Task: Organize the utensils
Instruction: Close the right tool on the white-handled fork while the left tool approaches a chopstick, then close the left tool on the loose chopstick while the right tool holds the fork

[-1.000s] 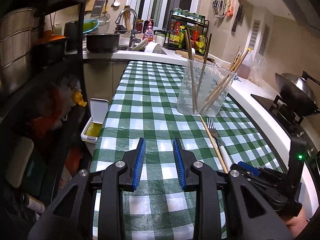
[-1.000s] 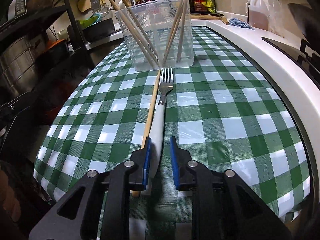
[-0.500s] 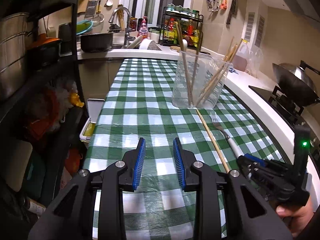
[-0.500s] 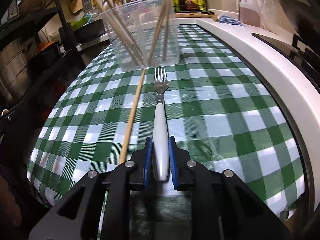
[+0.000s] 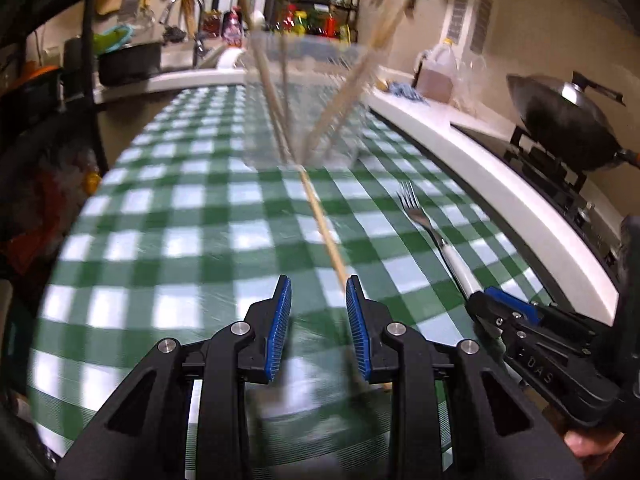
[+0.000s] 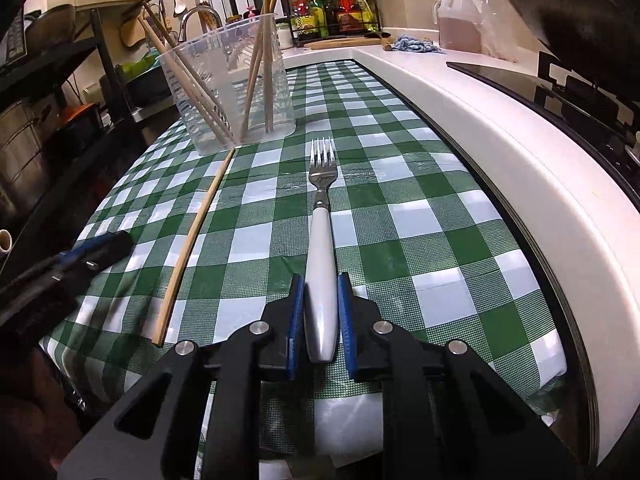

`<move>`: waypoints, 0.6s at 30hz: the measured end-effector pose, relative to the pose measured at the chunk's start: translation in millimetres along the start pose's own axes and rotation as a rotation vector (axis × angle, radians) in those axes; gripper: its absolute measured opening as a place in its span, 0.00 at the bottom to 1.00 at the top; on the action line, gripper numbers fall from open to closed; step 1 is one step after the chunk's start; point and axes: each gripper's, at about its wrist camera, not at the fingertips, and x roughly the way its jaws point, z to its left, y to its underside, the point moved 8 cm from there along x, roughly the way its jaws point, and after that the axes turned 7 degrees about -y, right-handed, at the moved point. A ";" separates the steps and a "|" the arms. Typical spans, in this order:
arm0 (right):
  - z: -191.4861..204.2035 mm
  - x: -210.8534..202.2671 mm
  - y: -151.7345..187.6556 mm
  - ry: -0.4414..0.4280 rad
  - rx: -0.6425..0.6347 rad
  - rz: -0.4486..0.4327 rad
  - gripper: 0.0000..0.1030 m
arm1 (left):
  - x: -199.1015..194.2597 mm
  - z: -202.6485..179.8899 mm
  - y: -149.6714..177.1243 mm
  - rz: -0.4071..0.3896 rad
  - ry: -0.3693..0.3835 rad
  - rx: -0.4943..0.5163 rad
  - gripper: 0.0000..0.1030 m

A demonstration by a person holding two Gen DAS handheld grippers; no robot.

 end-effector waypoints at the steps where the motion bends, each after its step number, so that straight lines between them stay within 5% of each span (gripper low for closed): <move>1: -0.6 -0.5 0.5 -0.002 -0.002 0.000 0.18 | 3.0 -4.7 2.7 0.008 -0.004 0.006 0.27; 14: 0.0 2.0 0.3 0.009 -0.013 0.004 0.18 | 13.2 -19.8 16.2 0.033 -0.066 0.100 0.27; 18: 3.4 3.2 -0.9 0.010 -0.013 0.020 0.17 | 13.2 -14.7 15.4 0.038 -0.070 0.101 0.08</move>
